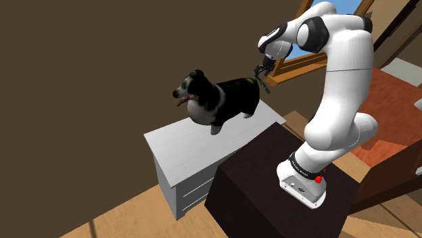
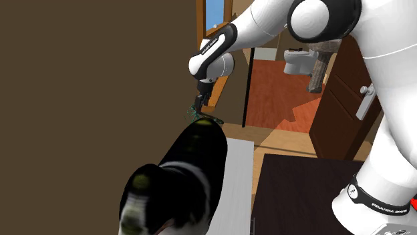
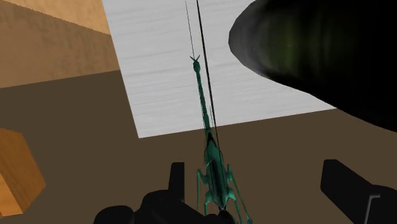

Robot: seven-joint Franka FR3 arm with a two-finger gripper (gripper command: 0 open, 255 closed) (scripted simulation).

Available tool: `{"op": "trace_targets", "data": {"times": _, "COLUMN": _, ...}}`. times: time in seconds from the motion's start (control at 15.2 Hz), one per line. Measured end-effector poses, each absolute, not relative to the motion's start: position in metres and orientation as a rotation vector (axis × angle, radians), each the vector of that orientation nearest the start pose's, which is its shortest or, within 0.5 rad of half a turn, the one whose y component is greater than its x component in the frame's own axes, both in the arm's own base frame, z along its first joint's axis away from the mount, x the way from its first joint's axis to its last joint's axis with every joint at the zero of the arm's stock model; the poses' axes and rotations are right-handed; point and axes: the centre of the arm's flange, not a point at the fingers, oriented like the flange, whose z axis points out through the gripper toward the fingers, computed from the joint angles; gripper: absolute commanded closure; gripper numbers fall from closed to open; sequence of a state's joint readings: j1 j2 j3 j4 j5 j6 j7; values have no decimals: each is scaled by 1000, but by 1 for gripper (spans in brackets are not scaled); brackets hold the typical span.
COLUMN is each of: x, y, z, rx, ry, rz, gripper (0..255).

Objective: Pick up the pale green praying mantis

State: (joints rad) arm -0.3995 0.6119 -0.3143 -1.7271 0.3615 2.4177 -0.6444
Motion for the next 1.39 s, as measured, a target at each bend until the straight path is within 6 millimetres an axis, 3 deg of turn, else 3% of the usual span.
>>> {"op": "trace_targets", "data": {"times": 0.13, "x": 539, "y": -443, "z": 246, "rx": -3121, "ry": 422, "rz": -236, "gripper": 0}}
{"op": "trace_targets", "data": {"times": 0.66, "x": 543, "y": -448, "z": 205, "rx": -3120, "ry": 424, "rz": -241, "gripper": 0}}
{"op": "trace_targets", "data": {"times": 0.73, "x": 543, "y": -448, "z": 203, "rx": -3120, "ry": 424, "rz": -241, "gripper": 255}}
{"op": "trace_targets", "data": {"times": 1.39, "x": 543, "y": -448, "z": 201, "rx": -3120, "ry": 425, "rz": -242, "gripper": 255}}
